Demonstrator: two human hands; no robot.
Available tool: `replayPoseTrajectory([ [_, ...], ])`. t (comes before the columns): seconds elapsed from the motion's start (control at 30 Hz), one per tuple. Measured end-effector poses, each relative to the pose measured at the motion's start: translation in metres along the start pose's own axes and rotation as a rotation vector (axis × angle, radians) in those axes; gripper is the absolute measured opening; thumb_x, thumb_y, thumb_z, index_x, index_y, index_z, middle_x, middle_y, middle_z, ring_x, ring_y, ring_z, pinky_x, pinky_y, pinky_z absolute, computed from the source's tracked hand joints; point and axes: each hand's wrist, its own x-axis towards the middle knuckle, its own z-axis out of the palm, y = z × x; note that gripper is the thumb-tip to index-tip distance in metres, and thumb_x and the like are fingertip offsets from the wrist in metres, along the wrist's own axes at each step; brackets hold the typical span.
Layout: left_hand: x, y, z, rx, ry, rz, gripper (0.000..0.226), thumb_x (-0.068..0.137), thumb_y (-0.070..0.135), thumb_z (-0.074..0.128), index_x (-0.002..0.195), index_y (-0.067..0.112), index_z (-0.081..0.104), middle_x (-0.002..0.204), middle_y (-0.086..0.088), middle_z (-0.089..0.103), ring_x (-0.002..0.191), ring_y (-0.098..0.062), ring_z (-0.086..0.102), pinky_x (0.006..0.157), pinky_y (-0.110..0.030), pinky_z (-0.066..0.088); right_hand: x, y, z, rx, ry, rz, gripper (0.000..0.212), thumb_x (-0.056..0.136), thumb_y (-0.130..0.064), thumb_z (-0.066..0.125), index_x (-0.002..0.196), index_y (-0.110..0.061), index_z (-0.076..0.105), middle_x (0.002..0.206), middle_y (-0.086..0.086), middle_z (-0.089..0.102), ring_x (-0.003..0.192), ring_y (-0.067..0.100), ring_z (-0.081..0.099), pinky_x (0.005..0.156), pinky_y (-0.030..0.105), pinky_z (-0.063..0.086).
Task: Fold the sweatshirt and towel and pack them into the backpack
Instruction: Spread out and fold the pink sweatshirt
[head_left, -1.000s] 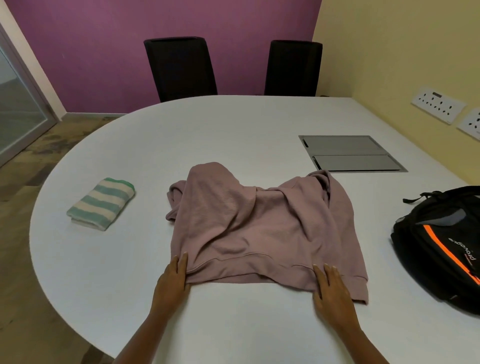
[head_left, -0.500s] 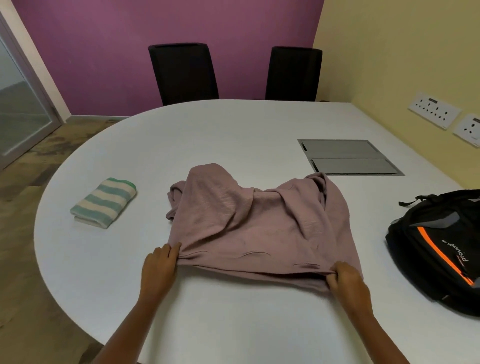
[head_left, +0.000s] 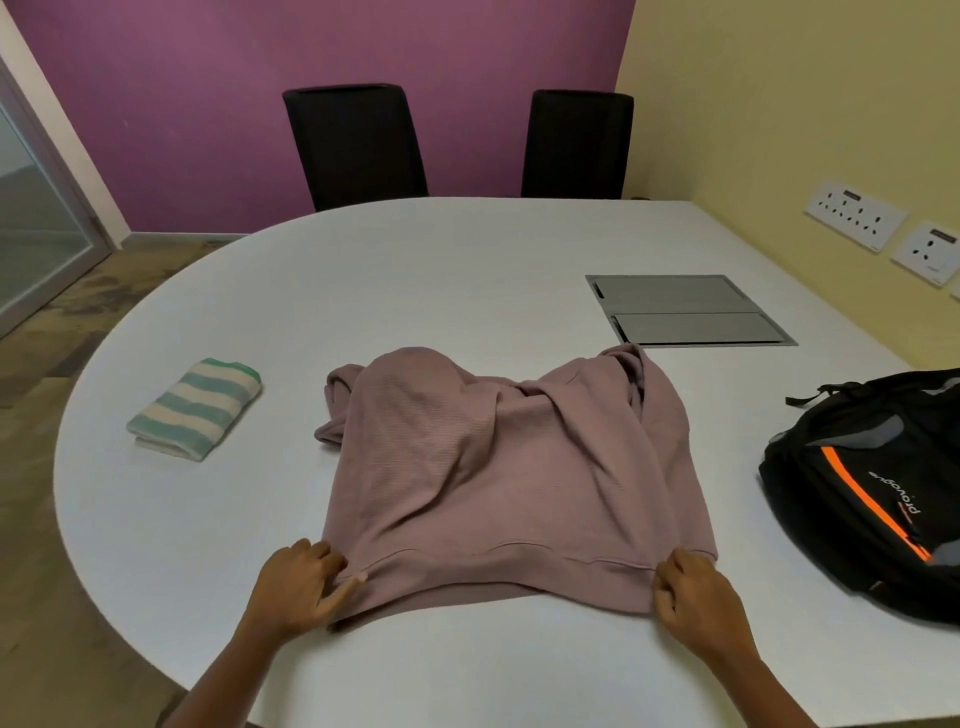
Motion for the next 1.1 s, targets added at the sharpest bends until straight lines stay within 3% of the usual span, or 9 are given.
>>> replayPoseTrajectory([
  [0.1,0.021,0.016,-0.007,-0.022,0.066,-0.124,0.068,0.095,0.05,0.02,0.052,0.017,0.06,0.053,0.0,0.055,0.043,-0.021,0.052,0.041,-0.016,0.02,0.016,-0.016,-0.004,0.104,0.057,-0.013,0.03,0.07,-0.023,0.036,0.057,-0.008,0.059,0.061,0.006,0.055,0.051,0.025,0.055,0.039,0.032,0.041],
  [0.27,0.053,0.04,-0.006,-0.062,-0.096,-0.262,0.047,0.08,0.049,0.038,0.094,0.016,0.069,0.089,-0.012,0.063,0.069,-0.028,0.064,0.059,-0.033,0.051,0.051,-0.049,-0.004,0.19,-0.076,0.075,0.042,0.078,-0.034,0.041,0.097,-0.008,0.066,0.097,0.014,0.063,0.085,0.034,0.062,0.062,0.04,0.053],
  [0.43,0.063,0.051,0.01,-0.079,-0.288,-0.415,0.058,0.086,0.048,0.054,0.137,0.022,0.045,0.149,-0.018,0.029,0.132,-0.035,0.036,0.101,-0.051,0.036,0.063,-0.06,0.007,0.027,-0.438,0.18,0.054,0.095,-0.052,0.029,0.144,-0.031,0.025,0.157,0.002,0.007,0.144,0.026,0.006,0.112,0.043,0.021],
  [0.6,0.072,0.038,0.014,-0.02,-0.444,-0.489,0.06,0.091,0.058,0.036,0.141,0.025,0.033,0.147,-0.008,0.028,0.133,-0.025,0.033,0.103,-0.04,0.034,0.063,-0.053,0.012,-0.048,-0.594,0.193,0.056,0.096,-0.051,0.026,0.147,-0.033,0.011,0.158,-0.001,0.0,0.145,0.026,0.003,0.115,0.043,0.014],
  [0.7,0.084,0.035,0.007,-0.125,-0.26,-0.523,0.047,0.094,0.049,0.037,0.123,0.016,0.053,0.129,-0.012,0.049,0.116,-0.028,0.049,0.095,-0.038,0.04,0.076,-0.049,0.012,0.089,-0.568,0.241,0.048,0.095,-0.044,0.04,0.138,-0.022,0.041,0.151,0.01,0.027,0.138,0.028,0.028,0.107,0.039,0.029],
  [0.77,0.097,0.034,-0.002,-0.22,-0.055,-0.569,0.04,0.095,0.04,0.041,0.117,0.01,0.056,0.121,-0.018,0.055,0.107,-0.033,0.054,0.09,-0.041,0.043,0.087,-0.047,0.008,0.319,-0.393,0.312,0.029,0.091,-0.03,0.052,0.094,-0.005,0.066,0.11,0.021,0.06,0.104,0.032,0.057,0.081,0.032,0.042],
  [0.83,0.113,0.034,-0.015,-0.308,0.077,-0.594,0.039,0.095,0.034,0.045,0.121,0.006,0.052,0.119,-0.022,0.054,0.105,-0.037,0.055,0.088,-0.045,0.045,0.096,-0.047,-0.002,0.48,-0.215,0.399,0.029,0.089,-0.019,0.054,0.067,0.0,0.06,0.078,0.018,0.062,0.077,0.033,0.06,0.062,0.028,0.036],
  [0.97,0.156,0.033,-0.038,-0.435,0.15,-0.627,0.047,0.095,0.032,0.046,0.132,0.003,0.043,0.129,-0.023,0.047,0.113,-0.039,0.051,0.093,-0.047,0.043,0.123,-0.048,-0.018,0.561,0.06,0.407,0.017,0.089,-0.008,0.052,0.088,-0.002,0.068,0.092,0.013,0.065,0.079,0.022,0.055,0.071,0.025,0.038],
  [1.1,0.195,0.029,-0.047,-0.571,0.118,-0.712,0.053,0.095,0.036,0.044,0.136,0.003,0.037,0.137,-0.021,0.042,0.124,-0.039,0.044,0.101,-0.048,0.036,0.161,-0.044,-0.017,0.547,0.061,0.4,0.024,0.091,-0.008,0.051,0.11,0.001,0.062,0.111,0.02,0.059,0.103,0.033,0.056,0.089,0.034,0.043],
])
